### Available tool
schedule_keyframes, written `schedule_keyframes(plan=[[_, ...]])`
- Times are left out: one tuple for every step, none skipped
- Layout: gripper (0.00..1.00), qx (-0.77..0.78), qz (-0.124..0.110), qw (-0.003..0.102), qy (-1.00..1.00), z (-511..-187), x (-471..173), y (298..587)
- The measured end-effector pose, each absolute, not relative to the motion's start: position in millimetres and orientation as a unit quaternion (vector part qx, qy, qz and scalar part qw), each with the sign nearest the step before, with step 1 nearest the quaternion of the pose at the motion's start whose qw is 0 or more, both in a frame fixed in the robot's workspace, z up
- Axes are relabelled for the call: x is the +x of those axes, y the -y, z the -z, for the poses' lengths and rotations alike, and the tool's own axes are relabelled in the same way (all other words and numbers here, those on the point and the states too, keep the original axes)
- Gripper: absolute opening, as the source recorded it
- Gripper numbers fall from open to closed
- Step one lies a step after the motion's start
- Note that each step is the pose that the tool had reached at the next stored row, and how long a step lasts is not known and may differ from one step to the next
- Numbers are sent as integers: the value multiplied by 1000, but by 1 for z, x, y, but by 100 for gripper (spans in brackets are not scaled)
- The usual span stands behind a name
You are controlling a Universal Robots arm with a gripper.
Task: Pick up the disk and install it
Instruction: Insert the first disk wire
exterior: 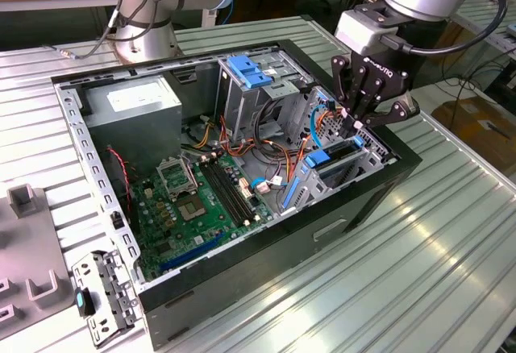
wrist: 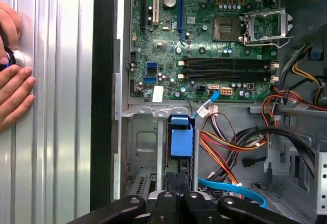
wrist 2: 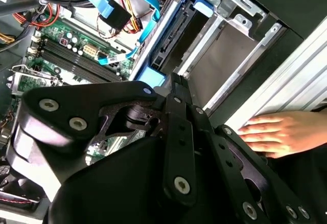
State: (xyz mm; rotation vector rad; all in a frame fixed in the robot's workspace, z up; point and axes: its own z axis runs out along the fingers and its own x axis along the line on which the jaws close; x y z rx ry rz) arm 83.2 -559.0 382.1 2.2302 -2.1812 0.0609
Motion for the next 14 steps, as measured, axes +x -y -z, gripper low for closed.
schedule_keyframes(plan=[[11,715,-20,11,699,-382,84,559],[11,715,-20,11,699,-382,85,559],[11,715,-20,11,699,-382,88,558],[11,715,-20,11,699,-382,91,558],[11,715,-20,11,698,-382,94,558],[11,715,-19,11,698,-382,96,557],[11,715,-19,11,698,-382,99,557],[11,716,-19,11,698,-382,102,557],[11,717,-19,11,697,-382,103,557],[11,718,-19,11,695,-382,103,557],[11,723,-19,11,690,-382,103,557],[11,731,-20,10,682,-382,103,557],[11,736,-20,10,676,-382,103,557],[11,744,-20,10,668,-383,103,557]])
